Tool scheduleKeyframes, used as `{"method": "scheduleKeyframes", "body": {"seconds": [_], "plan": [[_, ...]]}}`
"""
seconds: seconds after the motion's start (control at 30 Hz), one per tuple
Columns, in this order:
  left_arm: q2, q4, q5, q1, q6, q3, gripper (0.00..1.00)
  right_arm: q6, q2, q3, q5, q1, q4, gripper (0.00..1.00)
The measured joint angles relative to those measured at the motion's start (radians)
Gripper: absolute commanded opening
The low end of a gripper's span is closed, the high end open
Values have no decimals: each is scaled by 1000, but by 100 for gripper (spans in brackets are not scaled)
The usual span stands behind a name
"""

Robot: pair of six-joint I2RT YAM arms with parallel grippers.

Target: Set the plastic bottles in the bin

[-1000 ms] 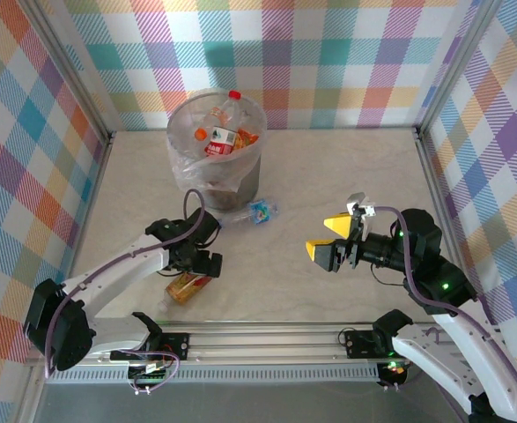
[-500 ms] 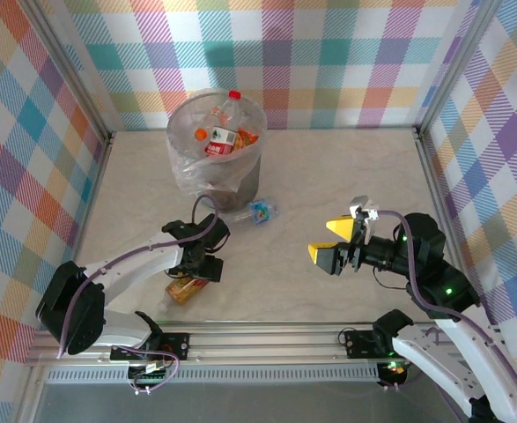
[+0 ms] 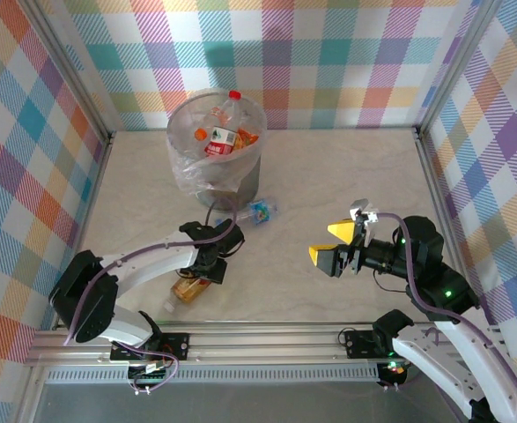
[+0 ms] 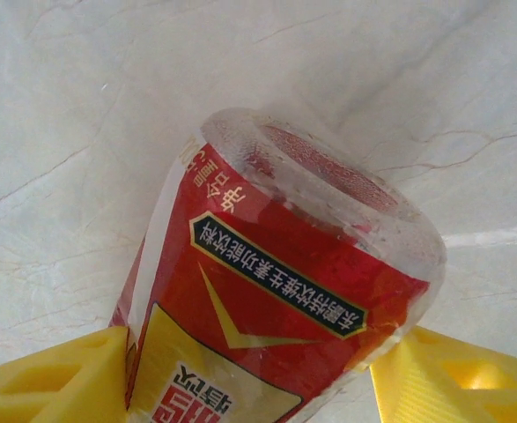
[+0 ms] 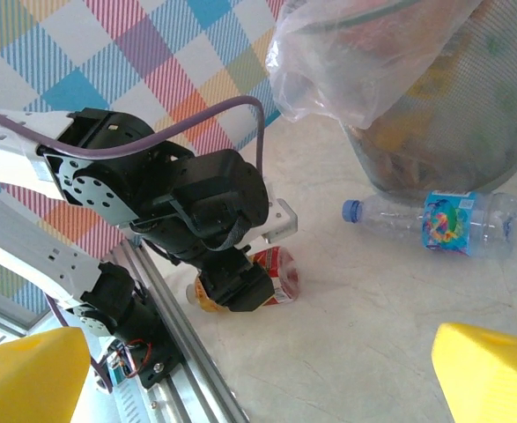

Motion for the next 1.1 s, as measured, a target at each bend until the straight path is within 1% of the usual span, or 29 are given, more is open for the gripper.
{"method": "scheduleKeyframes", "body": {"seconds": [0.23, 0.37, 0.5, 0.67, 0.7, 0.77, 0.97, 1.1], "plan": [[180, 34, 0, -65, 5, 185, 52, 6, -24, -1, 12, 0, -7, 100], [285, 60, 0, -101, 17, 306, 59, 6, -38, -7, 22, 0, -10, 100], [350, 80, -3, -123, 40, 385, 69, 6, -52, -21, 35, 0, -28, 100], [356, 108, 11, -124, 89, 390, 84, 6, -64, -21, 49, 0, -45, 100], [356, 125, 28, -124, 103, 383, 86, 6, -65, -22, 51, 0, -48, 100], [356, 157, 75, -125, 131, 355, 92, 6, -65, -26, 52, 0, -49, 100], [330, 174, 166, -116, 206, 237, 94, 6, -66, -38, 52, 0, -54, 100], [288, 175, 198, -106, 230, 213, 93, 7, -66, -39, 52, 0, -54, 100]]}}
